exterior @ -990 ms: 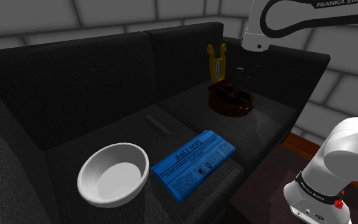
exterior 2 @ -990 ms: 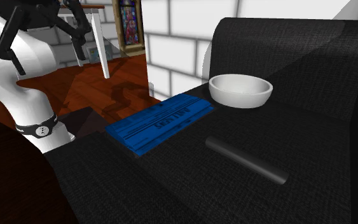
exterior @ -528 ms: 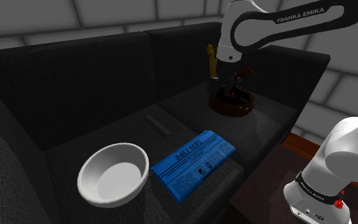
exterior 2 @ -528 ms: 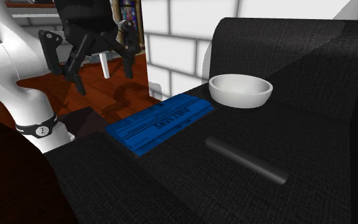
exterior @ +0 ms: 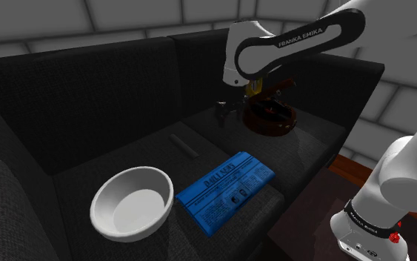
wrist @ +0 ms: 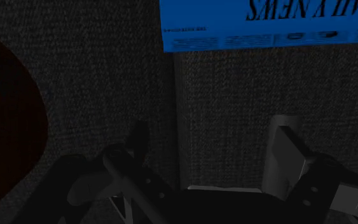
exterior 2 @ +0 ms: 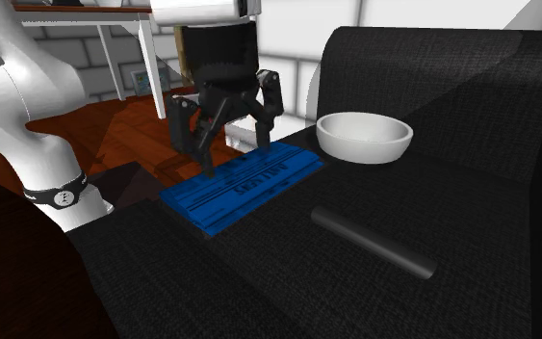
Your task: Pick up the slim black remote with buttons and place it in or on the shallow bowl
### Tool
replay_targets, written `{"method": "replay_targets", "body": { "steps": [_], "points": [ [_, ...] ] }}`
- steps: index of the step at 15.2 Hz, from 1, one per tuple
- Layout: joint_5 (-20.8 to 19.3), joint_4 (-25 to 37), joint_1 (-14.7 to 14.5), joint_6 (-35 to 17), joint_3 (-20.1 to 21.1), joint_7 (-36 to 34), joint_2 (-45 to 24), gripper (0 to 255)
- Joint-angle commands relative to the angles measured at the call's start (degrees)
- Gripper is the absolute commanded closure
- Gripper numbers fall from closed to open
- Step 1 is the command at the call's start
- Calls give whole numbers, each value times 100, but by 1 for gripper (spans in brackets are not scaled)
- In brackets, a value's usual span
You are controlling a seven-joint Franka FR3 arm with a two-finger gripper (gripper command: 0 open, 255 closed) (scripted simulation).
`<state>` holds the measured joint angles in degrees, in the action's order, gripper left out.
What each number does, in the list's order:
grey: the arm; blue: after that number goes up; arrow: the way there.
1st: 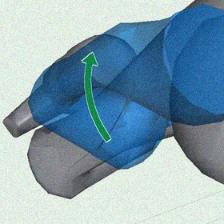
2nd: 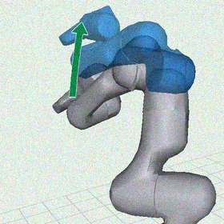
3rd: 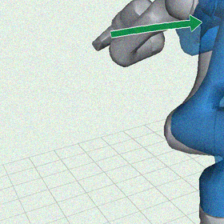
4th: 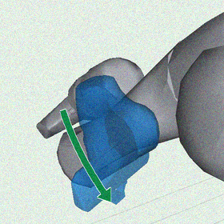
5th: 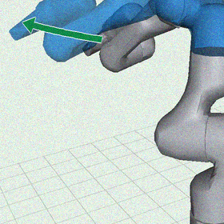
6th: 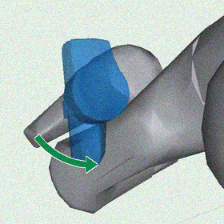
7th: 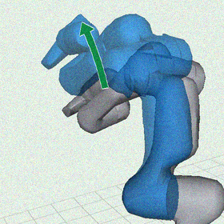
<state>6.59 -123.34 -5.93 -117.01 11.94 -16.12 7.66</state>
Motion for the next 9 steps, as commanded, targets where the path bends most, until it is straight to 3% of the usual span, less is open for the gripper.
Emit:
{"method": "replay_targets", "body": {
  "steps": [1,9],
  "points": [
    [-91,282,-65,-179,121,-231,-445,0],
    [-639,1733,-412,-459,322,-1016,-2175,0]
  ]
}}
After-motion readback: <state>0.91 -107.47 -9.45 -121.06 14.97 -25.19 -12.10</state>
